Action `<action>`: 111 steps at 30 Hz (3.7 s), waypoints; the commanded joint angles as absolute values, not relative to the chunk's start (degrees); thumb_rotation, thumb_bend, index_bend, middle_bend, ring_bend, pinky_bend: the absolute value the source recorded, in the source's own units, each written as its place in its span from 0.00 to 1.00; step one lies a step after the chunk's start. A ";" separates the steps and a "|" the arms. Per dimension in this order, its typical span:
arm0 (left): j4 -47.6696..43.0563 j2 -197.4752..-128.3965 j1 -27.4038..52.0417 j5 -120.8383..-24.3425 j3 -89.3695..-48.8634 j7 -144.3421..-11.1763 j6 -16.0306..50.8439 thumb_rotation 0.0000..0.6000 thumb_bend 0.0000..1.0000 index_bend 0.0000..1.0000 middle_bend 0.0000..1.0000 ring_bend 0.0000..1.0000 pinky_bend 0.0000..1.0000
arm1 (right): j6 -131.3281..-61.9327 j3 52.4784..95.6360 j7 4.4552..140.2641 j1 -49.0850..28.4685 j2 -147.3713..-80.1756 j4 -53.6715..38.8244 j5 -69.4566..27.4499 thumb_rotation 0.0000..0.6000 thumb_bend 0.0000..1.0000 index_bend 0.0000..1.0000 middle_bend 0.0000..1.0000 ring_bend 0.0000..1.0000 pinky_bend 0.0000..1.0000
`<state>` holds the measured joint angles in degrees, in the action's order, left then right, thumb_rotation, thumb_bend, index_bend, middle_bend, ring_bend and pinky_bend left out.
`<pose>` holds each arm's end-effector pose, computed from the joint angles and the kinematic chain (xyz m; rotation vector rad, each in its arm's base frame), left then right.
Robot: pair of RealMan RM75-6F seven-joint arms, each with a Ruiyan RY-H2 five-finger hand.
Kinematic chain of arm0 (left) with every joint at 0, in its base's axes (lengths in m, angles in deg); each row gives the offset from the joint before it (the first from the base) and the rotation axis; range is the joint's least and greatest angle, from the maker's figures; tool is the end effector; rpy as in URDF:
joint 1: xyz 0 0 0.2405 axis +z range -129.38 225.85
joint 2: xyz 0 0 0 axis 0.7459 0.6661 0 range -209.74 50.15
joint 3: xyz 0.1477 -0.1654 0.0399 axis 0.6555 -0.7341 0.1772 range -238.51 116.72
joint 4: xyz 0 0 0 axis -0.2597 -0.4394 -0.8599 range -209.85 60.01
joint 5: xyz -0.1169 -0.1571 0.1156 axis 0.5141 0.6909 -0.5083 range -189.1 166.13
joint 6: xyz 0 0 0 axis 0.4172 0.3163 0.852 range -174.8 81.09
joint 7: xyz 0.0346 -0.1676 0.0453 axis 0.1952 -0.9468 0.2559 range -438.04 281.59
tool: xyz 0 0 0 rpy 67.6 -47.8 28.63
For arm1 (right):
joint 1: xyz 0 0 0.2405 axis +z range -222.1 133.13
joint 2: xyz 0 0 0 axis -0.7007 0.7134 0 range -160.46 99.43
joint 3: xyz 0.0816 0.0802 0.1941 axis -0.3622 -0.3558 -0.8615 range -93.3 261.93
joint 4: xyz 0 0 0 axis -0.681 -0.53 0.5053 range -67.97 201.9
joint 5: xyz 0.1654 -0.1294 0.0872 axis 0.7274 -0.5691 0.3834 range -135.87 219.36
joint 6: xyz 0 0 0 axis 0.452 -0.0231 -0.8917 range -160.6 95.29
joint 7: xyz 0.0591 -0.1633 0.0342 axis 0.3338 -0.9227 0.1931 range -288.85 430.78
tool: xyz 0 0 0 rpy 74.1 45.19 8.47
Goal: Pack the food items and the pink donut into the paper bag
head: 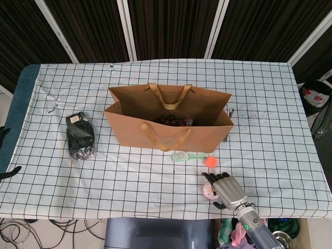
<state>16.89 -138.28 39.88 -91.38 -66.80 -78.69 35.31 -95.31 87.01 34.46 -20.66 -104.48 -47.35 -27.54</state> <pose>-0.3012 0.2441 0.1714 -1.3425 -0.8293 -0.8455 -0.1559 -0.2137 -0.0170 1.9642 -1.0302 0.6788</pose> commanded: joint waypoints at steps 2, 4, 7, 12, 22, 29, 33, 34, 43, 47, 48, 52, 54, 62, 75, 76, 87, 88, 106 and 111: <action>16.98 -138.23 39.88 -91.31 -66.80 -78.61 35.23 1.00 0.09 0.08 0.05 0.00 0.00 | -95.08 86.98 34.25 -20.29 -105.24 -46.60 -26.93 1.00 0.16 0.13 0.21 0.27 0.23; 17.00 -138.21 39.89 -91.24 -66.84 -78.63 35.23 1.00 0.09 0.08 0.05 0.00 0.00 | -95.08 86.92 34.21 -20.16 -105.57 -46.31 -26.82 1.00 0.16 0.14 0.22 0.27 0.23; 16.99 -138.21 39.89 -91.18 -66.88 -78.64 35.21 1.00 0.09 0.08 0.05 0.00 0.00 | -95.18 86.82 34.20 -20.04 -106.03 -45.89 -26.81 1.00 0.17 0.15 0.23 0.27 0.23; 17.01 -138.13 39.84 -91.12 -66.82 -78.56 34.94 1.00 0.09 0.08 0.05 0.00 0.00 | -94.56 86.56 34.68 -19.61 -106.81 -44.85 -25.86 1.00 0.18 0.16 0.23 0.27 0.23; 17.34 -137.87 39.84 -91.51 -66.63 -79.00 34.76 1.00 0.09 0.08 0.05 0.00 0.00 | -93.57 86.60 35.22 -18.87 -107.78 -43.29 -24.88 1.00 0.20 0.19 0.25 0.28 0.23; 17.24 -137.86 39.96 -91.49 -66.75 -79.11 35.09 1.00 0.09 0.08 0.05 0.00 0.00 | -92.77 86.75 35.35 -18.30 -108.50 -42.15 -24.36 1.00 0.26 0.23 0.30 0.33 0.23; 17.23 -137.92 39.93 -91.43 -66.73 -78.93 34.98 1.00 0.09 0.08 0.05 0.00 0.00 | -92.96 86.72 35.44 -18.16 -109.14 -41.31 -24.72 1.00 0.32 0.26 0.35 0.40 0.23; 17.26 -137.91 39.91 -91.49 -66.68 -78.90 34.92 1.00 0.09 0.08 0.05 0.00 0.00 | -92.97 86.76 35.41 -18.14 -109.28 -41.12 -24.72 1.00 0.33 0.25 0.36 0.40 0.23; 17.27 -137.90 39.94 -91.43 -66.73 -78.83 34.97 1.00 0.09 0.08 0.05 0.00 0.00 | -95.98 85.57 38.98 -18.88 -105.88 -45.33 -28.12 1.00 0.39 0.30 0.41 0.46 0.23; 17.39 -137.63 39.95 -91.70 -66.54 -79.06 34.80 1.00 0.09 0.08 0.05 0.00 0.00 | -100.25 84.70 42.87 -20.61 -100.41 -50.57 -32.48 1.00 0.39 0.30 0.41 0.46 0.23; 17.43 -137.61 40.00 -91.73 -66.57 -79.16 34.93 1.00 0.09 0.08 0.05 0.00 0.00 | -101.41 84.45 43.97 -21.13 -98.98 -51.66 -33.45 1.00 0.39 0.30 0.41 0.47 0.23; 17.43 -137.73 40.13 -91.56 -66.65 -78.92 35.22 1.00 0.09 0.08 0.05 0.00 0.00 | -107.15 83.03 48.52 -23.58 -92.52 -55.43 -37.70 1.00 0.39 0.32 0.41 0.47 0.23; 17.53 -137.81 40.09 -91.59 -66.57 -78.63 35.09 1.00 0.09 0.08 0.05 0.00 0.00 | -110.58 82.18 50.86 -25.11 -88.60 -57.00 -39.91 1.00 0.39 0.33 0.42 0.46 0.23; 17.89 -137.81 40.13 -91.99 -66.31 -78.34 35.10 1.00 0.09 0.07 0.05 0.00 0.00 | -121.32 76.71 60.61 -29.40 -75.15 -60.81 -42.67 1.00 0.38 0.33 0.41 0.47 0.23; 18.27 -137.47 40.21 -91.66 -66.30 -78.66 34.78 1.00 0.09 0.06 0.04 0.00 0.00 | -100.05 58.98 63.62 -9.59 -61.80 -60.56 -17.00 1.00 0.37 0.33 0.41 0.47 0.23; 18.30 -137.45 40.18 -91.75 -66.23 -78.69 34.69 1.00 0.09 0.06 0.04 0.00 0.00 | -97.12 58.15 62.50 -6.83 -62.54 -59.41 -14.29 1.00 0.37 0.33 0.41 0.47 0.23; 18.07 -137.32 39.93 -92.21 -65.94 -79.06 34.06 1.00 0.09 0.06 0.04 0.00 0.00 | -86.04 58.92 54.82 10.21 -77.48 -47.82 2.81 1.00 0.38 0.35 0.41 0.47 0.23; 18.06 -137.30 39.89 -92.24 -65.90 -79.10 33.95 1.00 0.09 0.06 0.04 0.00 0.00 | -85.90 59.33 54.07 10.98 -78.37 -47.29 3.41 1.00 0.38 0.35 0.41 0.47 0.23; 17.85 -137.14 39.73 -91.31 -66.31 -79.80 33.55 1.00 0.10 0.06 0.04 0.00 0.00 | -87.01 65.32 45.85 15.77 -81.24 -49.16 7.50 1.00 0.17 0.02 0.01 0.17 0.23; 17.65 -137.50 39.67 -90.86 -66.50 -79.14 33.58 1.00 0.10 0.06 0.04 0.00 0.00 | -91.81 64.95 47.96 11.74 -76.75 -51.39 5.35 1.00 0.14 0.00 0.00 0.16 0.23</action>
<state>17.66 -137.46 39.69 -90.93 -66.47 -79.20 33.60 -89.97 65.11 46.77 13.63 -78.78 -50.26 6.44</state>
